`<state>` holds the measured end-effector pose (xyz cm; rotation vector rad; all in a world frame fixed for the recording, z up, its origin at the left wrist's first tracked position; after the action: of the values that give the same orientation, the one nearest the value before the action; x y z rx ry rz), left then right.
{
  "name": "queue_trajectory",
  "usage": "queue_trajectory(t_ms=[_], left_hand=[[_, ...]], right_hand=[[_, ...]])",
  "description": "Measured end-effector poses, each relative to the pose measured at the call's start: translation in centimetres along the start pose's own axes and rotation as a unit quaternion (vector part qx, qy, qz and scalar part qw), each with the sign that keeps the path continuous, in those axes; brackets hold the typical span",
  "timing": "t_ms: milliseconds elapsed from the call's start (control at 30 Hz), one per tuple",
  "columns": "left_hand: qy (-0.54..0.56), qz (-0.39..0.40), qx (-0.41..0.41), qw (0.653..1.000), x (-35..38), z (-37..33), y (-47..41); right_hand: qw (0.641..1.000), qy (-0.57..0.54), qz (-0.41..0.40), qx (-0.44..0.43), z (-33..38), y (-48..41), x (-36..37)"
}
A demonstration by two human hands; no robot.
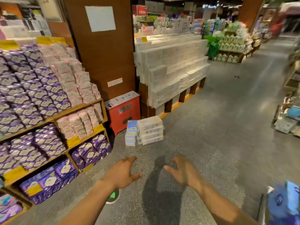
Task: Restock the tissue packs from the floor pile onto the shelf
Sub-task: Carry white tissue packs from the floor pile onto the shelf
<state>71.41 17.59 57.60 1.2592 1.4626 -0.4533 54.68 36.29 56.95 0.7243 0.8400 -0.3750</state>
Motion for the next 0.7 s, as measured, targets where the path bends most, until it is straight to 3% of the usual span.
queue_trajectory(t_ms=[300, 500, 700], left_hand=[[0.005, 0.021, 0.005, 1.0, -7.8, 2.7, -26.6], [0.015, 0.018, 0.0, 1.0, -14.0, 3.5, -40.2], [0.016, 0.026, -0.024, 0.999, -15.5, 8.2, -53.6]], right_hand=[[0.999, 0.036, 0.016, -0.006, -2.7, -23.4, -10.5], [0.997, 0.059, 0.041, 0.024, -3.6, -36.7, -18.8], [0.995, 0.084, 0.034, 0.039, -3.7, -49.8, -23.6]])
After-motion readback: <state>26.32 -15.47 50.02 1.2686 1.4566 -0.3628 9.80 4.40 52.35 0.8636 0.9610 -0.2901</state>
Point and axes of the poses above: each hand's wrist, its own y-axis away from the middle knuckle, its own x-axis out of the palm, z = x × y, the point moved 5 cm from there along -y, towards the middle knuckle, and after that the axes turned 8 degrees about z, right-handed, at the moved point
